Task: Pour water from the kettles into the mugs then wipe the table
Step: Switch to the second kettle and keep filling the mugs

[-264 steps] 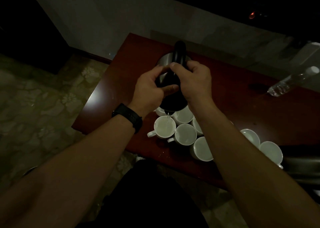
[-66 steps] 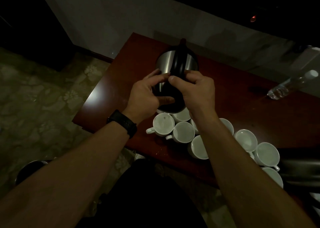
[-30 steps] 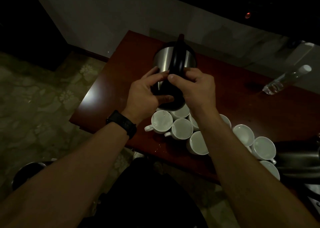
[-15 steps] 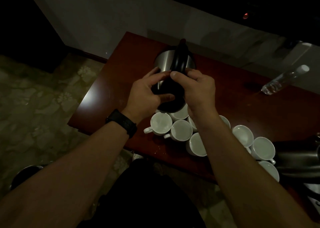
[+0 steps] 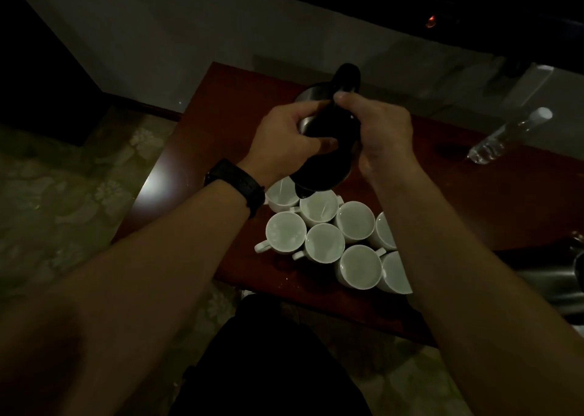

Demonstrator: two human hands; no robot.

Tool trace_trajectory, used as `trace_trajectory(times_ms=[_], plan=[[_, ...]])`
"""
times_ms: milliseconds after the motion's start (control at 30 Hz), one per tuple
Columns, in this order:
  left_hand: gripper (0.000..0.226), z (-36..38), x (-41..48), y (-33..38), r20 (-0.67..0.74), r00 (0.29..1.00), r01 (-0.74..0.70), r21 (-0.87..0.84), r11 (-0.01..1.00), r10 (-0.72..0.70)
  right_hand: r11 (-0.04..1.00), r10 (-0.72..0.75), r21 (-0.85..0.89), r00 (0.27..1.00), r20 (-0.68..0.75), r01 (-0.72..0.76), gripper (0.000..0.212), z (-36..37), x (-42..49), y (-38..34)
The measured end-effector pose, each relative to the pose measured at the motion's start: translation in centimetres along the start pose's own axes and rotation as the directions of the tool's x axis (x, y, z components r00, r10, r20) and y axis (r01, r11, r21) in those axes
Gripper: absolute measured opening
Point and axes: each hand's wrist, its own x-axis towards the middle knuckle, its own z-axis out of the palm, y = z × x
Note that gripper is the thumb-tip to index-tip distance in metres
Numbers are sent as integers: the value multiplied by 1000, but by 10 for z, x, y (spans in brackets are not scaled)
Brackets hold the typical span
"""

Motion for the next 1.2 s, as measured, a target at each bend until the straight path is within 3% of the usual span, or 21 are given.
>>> trace_trajectory(times_ms=[267,433,500,1200], plan=[[51,13,23,6,39,999,8,-3,1000,-8,990,-125,-66,992,2,124,21,-16,17,-2],[53,17,26,3,74,997,20,-8,1000,-20,956,-221,-179,972,81,232,4,-22,18,4],[57,18,27,1,83,996,30,-8,1000,-29,940,-247,-216,963,106,265,6,-23,17,6],[59,23,27,-2,97,995,7,22,1000,-9,922,-307,-215,946,105,323,6,-30,20,12]])
